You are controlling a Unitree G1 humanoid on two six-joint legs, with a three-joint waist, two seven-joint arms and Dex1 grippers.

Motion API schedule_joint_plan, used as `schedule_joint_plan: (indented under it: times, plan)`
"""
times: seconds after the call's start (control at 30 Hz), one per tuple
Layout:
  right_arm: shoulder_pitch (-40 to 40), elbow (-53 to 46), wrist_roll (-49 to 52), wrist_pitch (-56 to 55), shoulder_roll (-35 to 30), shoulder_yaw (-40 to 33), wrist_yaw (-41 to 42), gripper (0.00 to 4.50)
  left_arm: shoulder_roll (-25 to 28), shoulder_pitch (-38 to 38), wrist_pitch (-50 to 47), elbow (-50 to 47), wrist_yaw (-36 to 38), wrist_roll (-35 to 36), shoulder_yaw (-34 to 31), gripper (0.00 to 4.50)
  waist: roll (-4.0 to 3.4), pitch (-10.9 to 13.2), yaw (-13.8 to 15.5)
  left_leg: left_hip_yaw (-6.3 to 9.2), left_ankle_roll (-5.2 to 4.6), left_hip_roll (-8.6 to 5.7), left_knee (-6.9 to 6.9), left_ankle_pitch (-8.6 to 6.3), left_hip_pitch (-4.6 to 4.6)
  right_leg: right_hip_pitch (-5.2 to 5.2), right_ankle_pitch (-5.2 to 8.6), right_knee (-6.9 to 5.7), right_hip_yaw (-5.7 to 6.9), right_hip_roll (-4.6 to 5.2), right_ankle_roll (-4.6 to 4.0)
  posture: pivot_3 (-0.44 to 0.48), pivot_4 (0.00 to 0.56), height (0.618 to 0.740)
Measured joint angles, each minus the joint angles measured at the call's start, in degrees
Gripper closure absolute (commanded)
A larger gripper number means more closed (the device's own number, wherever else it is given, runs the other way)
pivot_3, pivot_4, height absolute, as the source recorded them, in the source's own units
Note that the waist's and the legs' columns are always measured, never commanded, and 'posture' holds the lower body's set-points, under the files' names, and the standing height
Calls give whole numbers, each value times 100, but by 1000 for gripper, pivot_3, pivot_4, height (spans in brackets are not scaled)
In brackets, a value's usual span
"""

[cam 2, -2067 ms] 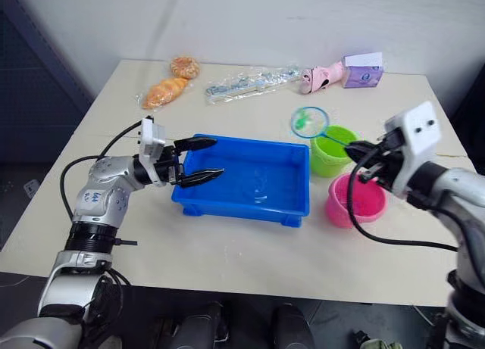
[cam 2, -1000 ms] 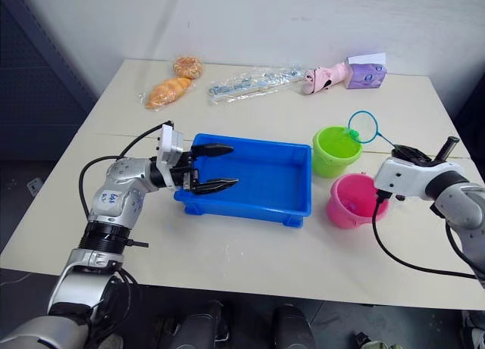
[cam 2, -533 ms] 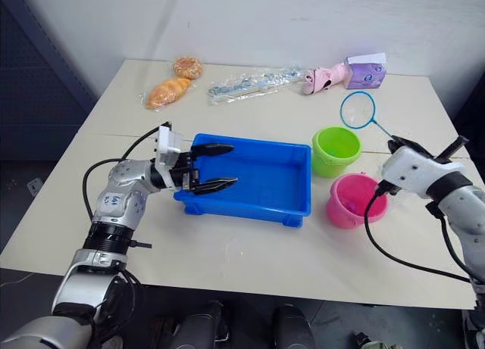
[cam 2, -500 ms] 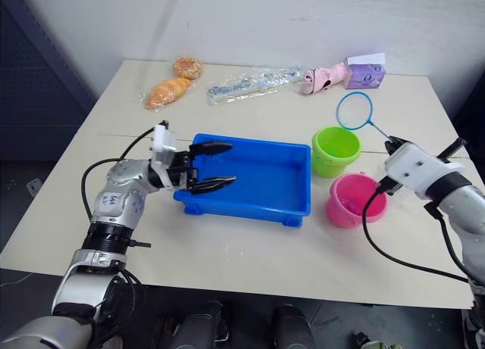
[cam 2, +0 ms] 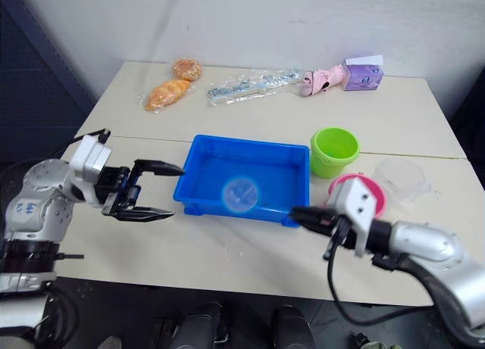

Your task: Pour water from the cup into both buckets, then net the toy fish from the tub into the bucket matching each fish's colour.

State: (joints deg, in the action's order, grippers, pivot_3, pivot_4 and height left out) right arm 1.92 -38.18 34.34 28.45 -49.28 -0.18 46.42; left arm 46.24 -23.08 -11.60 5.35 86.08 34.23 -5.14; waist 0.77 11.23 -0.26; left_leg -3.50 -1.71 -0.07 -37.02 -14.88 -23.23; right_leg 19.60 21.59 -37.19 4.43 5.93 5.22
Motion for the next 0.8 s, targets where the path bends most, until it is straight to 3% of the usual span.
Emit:
schedule_joint_plan:
  times: [0.13,0.27,0.47,0.6,0.67,0.73,0.8]
  plan:
    - [-163,433,-590,-373,434,967,292,4500,178,455,250,-28,0,-81,198,56,3,-2,12,3,-3,-2,-5,-8,1,-6,0,8,0,10,0,0,150,740]
    - [-630,1626,-1490,-1162,1091,1962,608,4500,226,767,411,-243,0,-92,329,56,5,-3,-7,2,-1,-4,-4,-12,1,-2,0,5,1,14,0,0,150,740]
    - [-1332,3389,-2180,-2235,1919,2373,870,4500,263,791,212,-330,-11,-12,352,56,2,-1,-58,0,2,-5,-5,-10,3,0,0,-8,4,14,0,0,150,740]
    - [-1435,3883,-2359,-2621,1999,2461,1087,4500,281,759,-19,-338,-13,61,285,56,2,-1,-84,2,2,-7,-6,-11,3,3,0,-19,5,15,0,0,150,740]
    - [-1431,3883,-2238,-2490,2055,2409,1172,3664,339,755,-25,-329,-10,57,285,0,2,-1,-112,2,2,-7,-6,-11,3,2,0,-19,4,16,0,0,150,740]
    - [-1373,3875,-2201,-2458,2036,2345,1272,3099,377,721,-18,-276,-9,46,284,0,2,-1,-127,2,2,-8,-6,-11,3,3,0,-20,4,17,0,0,150,740]
    - [-1264,3824,-2183,-2457,2005,2232,1301,1990,381,679,-7,-234,-9,38,284,0,2,-1,-127,2,3,-8,-6,-12,3,3,0,-20,4,17,0,0,150,740]
